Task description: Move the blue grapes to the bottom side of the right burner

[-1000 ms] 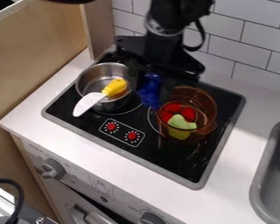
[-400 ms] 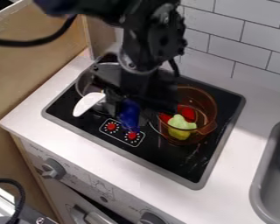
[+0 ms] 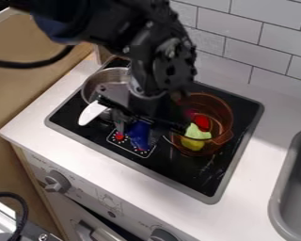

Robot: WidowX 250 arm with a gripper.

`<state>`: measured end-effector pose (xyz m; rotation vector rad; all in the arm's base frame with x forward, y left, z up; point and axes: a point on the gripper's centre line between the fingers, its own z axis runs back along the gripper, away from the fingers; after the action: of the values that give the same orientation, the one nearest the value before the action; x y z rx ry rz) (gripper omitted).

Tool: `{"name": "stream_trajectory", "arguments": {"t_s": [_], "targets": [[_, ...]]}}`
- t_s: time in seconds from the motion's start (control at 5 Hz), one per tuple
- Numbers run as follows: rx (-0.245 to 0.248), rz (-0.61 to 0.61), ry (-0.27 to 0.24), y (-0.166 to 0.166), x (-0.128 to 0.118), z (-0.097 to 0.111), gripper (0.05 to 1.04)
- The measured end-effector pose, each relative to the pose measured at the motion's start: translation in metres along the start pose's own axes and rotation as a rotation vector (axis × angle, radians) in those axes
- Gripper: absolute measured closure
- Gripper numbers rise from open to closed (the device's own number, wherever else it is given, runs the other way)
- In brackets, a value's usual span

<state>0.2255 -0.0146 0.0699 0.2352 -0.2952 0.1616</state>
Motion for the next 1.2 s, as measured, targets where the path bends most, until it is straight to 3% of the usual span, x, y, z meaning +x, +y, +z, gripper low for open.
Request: {"name": "stream_trajectory", "arguments": {"t_s": [1.0, 1.2], "targets": [[-0.011, 0.098, -0.005, -0.019, -0.033, -0.026, 0.575], [-0.003, 0.114, -0.005, -0.022, -0.036, -0.029, 0.496]]}}
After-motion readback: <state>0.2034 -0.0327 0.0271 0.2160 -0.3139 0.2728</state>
